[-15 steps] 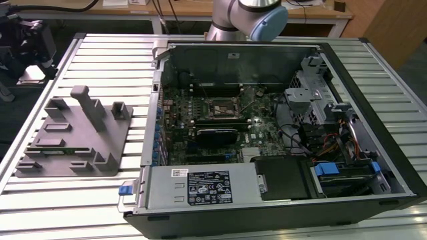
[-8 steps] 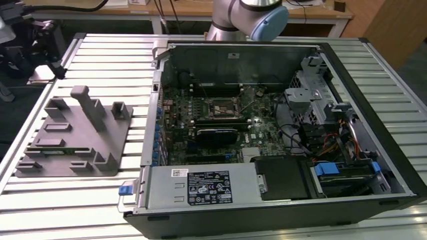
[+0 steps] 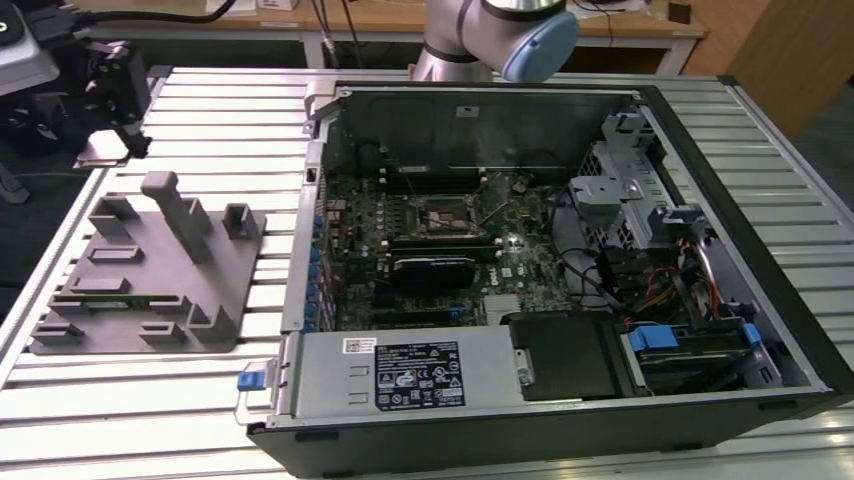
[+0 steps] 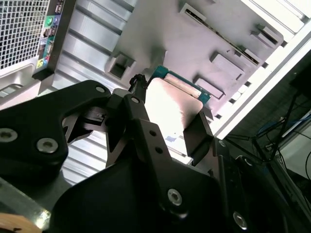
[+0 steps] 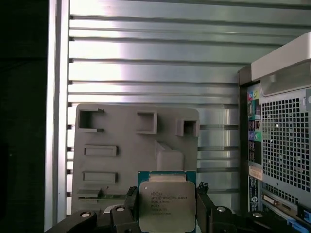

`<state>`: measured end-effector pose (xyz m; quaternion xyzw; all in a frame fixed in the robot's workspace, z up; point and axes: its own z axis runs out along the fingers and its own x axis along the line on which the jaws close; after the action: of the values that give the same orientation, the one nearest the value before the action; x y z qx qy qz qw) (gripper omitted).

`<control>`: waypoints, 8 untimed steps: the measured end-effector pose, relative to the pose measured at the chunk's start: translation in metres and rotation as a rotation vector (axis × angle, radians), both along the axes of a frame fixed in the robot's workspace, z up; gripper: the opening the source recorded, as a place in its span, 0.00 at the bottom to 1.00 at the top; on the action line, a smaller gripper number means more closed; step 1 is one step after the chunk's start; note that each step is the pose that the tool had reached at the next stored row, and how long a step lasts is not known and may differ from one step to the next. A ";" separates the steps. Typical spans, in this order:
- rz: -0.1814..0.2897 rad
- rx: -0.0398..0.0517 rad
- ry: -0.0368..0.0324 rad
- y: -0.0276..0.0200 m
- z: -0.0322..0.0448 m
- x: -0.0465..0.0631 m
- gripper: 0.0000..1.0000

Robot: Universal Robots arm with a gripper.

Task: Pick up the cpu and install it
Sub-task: 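Pick up the cpu and move it towards the insertion slot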

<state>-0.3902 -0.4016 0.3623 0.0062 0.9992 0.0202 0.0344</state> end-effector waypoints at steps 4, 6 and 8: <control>0.000 0.0000 -0.0001 0.0001 0.0000 0.009 0.55; 0.000 0.0000 0.0000 0.0001 0.0000 0.014 0.55; 0.000 0.0000 -0.0001 0.0001 0.0000 0.019 0.55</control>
<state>-0.3711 -0.4014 0.3622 0.0062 0.9992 0.0202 0.0345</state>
